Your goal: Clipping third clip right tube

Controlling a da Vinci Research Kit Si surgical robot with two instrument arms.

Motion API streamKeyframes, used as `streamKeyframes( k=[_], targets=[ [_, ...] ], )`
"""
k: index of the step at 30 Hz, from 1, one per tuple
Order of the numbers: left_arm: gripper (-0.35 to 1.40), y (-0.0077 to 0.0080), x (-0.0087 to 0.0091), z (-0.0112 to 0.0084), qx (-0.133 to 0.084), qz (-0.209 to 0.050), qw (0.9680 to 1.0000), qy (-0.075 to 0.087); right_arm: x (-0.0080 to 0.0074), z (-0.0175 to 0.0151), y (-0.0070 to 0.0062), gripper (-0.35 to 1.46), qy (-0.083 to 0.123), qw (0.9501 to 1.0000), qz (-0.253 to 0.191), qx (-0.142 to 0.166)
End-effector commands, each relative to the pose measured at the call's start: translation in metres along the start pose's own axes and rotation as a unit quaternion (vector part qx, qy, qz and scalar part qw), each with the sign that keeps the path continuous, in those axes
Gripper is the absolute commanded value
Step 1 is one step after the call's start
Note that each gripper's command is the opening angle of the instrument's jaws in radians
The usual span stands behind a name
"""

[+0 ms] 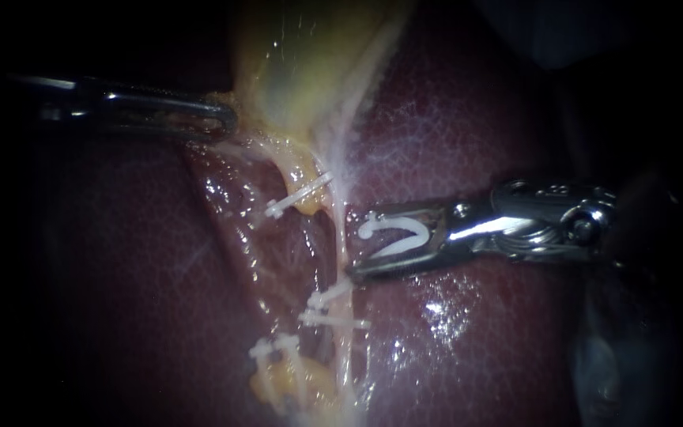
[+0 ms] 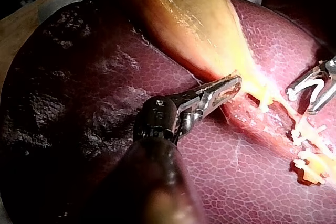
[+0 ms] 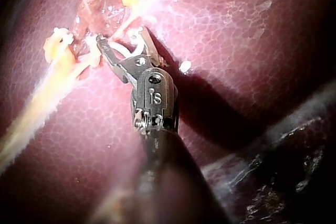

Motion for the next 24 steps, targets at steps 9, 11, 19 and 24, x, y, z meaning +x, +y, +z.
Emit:
streamKeyframes(
  k=[9,11,19,24],
  targets=[
    [-0.35,0.0000,0.0001,0.0000,0.000,0.000,1.0000,0.000,-0.0006,0.0020,0.0010,0.49,-0.002,0.9999,0.014,0.007],
    [-0.35,-0.0001,0.0001,0.0000,0.000,0.000,1.0000,0.000,-0.0007,0.0024,0.0011,0.48,-0.004,0.9998,0.016,0.011],
    [-0.35,-0.0002,0.0000,0.0000,-0.001,0.000,1.0000,0.000,-0.0003,0.0035,0.0017,0.48,0.037,0.9970,0.042,0.054],
    [-0.35,-0.0002,0.0000,0.0000,-0.001,0.000,1.0000,0.000,0.0001,0.0041,0.0023,0.45,0.077,0.9879,0.079,0.109]
  ],
)
